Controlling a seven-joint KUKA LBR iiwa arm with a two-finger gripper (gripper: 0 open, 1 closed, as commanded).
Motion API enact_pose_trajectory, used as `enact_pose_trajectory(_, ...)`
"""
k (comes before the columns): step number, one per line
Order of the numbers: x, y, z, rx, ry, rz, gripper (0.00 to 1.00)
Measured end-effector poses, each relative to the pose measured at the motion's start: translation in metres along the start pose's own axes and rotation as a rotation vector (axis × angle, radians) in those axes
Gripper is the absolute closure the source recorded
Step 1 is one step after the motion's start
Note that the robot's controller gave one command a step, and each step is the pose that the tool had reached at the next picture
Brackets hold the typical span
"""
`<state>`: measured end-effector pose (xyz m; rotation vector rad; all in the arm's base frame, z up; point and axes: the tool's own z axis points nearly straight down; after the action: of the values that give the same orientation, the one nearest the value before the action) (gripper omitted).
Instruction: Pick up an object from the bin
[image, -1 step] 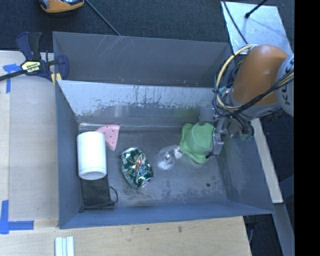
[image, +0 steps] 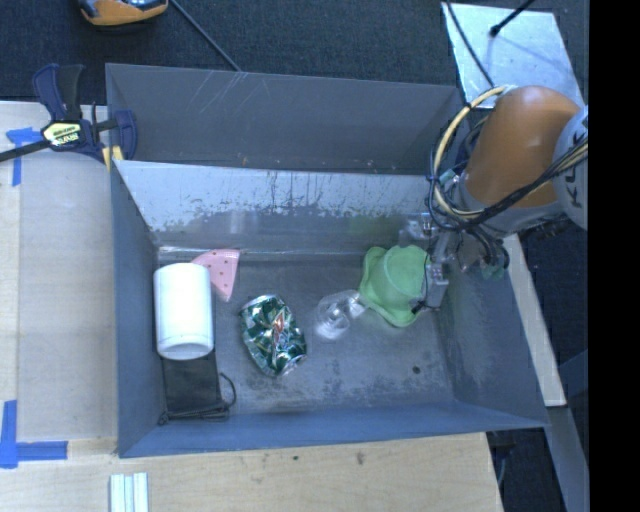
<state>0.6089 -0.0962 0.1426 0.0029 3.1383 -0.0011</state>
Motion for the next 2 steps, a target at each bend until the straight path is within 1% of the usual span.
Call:
enact_pose_trajectory(1,0.0,0.012,0.013,0.004,-0.007,-0.04,0.0)
enact_pose_trajectory(2,0.017,0.036,0.037,0.002,-0.015,-0.274,0.0)
